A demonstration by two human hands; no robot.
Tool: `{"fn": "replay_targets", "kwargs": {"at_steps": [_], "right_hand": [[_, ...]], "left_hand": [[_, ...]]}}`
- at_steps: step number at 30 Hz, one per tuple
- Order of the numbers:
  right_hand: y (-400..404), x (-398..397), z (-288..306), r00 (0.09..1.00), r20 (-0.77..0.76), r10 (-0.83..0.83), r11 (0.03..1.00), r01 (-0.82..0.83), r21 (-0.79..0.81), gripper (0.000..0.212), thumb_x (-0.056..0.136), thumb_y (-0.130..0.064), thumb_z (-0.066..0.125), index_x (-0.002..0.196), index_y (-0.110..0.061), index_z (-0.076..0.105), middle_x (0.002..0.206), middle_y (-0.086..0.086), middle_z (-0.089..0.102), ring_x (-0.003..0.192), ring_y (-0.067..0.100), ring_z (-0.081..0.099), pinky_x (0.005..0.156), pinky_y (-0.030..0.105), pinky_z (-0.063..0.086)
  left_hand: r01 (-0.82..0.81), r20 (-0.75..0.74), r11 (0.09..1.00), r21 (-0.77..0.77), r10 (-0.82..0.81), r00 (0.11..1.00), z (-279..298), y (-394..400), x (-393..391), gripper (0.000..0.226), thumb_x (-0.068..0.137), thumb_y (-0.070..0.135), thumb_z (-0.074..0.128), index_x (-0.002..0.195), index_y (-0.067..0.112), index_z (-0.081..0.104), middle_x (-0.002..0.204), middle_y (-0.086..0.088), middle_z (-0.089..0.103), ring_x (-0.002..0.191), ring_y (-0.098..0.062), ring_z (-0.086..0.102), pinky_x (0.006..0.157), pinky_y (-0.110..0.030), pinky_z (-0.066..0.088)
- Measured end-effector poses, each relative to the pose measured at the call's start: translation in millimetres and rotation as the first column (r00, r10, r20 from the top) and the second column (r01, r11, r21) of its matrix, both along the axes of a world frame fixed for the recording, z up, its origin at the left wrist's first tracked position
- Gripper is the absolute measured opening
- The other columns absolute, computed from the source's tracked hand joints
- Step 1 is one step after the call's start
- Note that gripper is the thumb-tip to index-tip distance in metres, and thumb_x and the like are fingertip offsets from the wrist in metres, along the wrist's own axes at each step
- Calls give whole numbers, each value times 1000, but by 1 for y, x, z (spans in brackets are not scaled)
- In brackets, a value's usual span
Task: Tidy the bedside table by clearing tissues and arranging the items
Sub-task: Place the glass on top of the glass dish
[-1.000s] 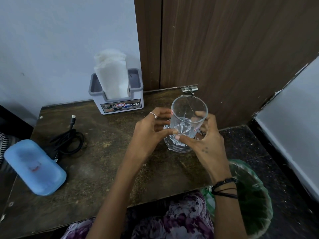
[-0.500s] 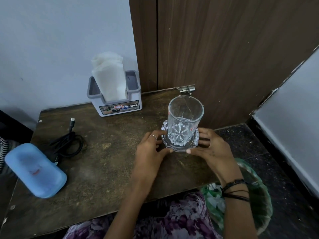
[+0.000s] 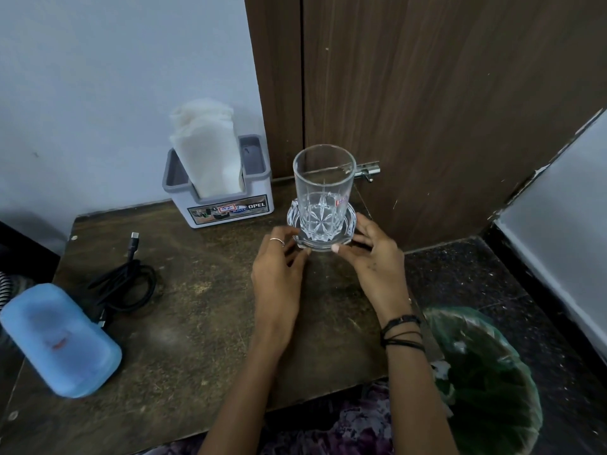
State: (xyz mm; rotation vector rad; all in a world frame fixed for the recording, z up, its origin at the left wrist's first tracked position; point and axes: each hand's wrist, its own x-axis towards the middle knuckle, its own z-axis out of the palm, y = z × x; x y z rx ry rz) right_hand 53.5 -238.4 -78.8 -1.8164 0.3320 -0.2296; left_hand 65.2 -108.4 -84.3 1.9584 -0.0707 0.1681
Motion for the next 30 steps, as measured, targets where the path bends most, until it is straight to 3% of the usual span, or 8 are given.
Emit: {"fn": "replay_targets", "kwargs": {"at_steps": [2, 4, 9, 11, 16, 30], "right_hand": [[3, 9, 0, 999, 20, -25, 1000, 26, -14, 61, 78, -11, 71, 134, -17, 47, 112, -14, 56, 101, 3, 55, 70, -2, 42], [6, 20, 1, 999, 37, -40, 999, 41, -21, 59, 78, -9, 70, 132, -19, 49, 107, -19, 55, 97, 2, 55, 68, -3, 41], [15, 53, -5, 989, 75, -127, 989, 132, -67, 52, 82, -1, 64, 131, -12, 50, 124, 2, 58, 100, 6, 56, 77, 4, 42], [16, 62, -9, 986, 84, -144, 981, 153, -116, 51, 83, -3, 61, 132, -11, 48, 128, 6, 55, 104, 9, 57, 81, 10, 44], [14, 71, -12, 979, 114, -170, 982, 178, -58, 46, 85, -14, 63, 130, -9, 51, 122, 3, 60, 102, 10, 58, 65, -7, 37], [14, 76, -18, 974, 122, -191, 979, 198, -51, 46, 85, -19, 65, 128, -9, 52, 122, 2, 60, 101, 10, 58, 67, -5, 38]], "left_hand": [[23, 3, 999, 23, -23, 1000, -1, 0, 5, 36, 83, 0, 63, 114, 16, 55, 118, -7, 64, 107, -7, 61, 86, -6, 46], [56, -8, 995, 79, -55, 998, -2, -1, 11, 45, 84, -1, 61, 125, 16, 50, 127, -6, 59, 115, -11, 57, 94, -17, 47], [133, -28, 950, 282, -131, 991, -3, -1, 29, 61, 89, 1, 54, 143, 14, 31, 148, -11, 38, 132, -21, 42, 108, -38, 38], [143, -4, 934, 327, -150, 989, -4, 1, 36, 59, 90, 1, 50, 144, 14, 29, 151, -8, 33, 134, -22, 41, 110, -38, 35], [102, 51, 913, 395, -133, 990, -7, 3, 39, 58, 92, 7, 47, 145, 20, 27, 154, -1, 27, 134, -20, 38, 105, -28, 33], [94, 89, 906, 412, -143, 986, -10, 2, 40, 57, 92, 7, 46, 144, 20, 27, 154, -3, 27, 134, -20, 37, 103, -25, 32]]}}
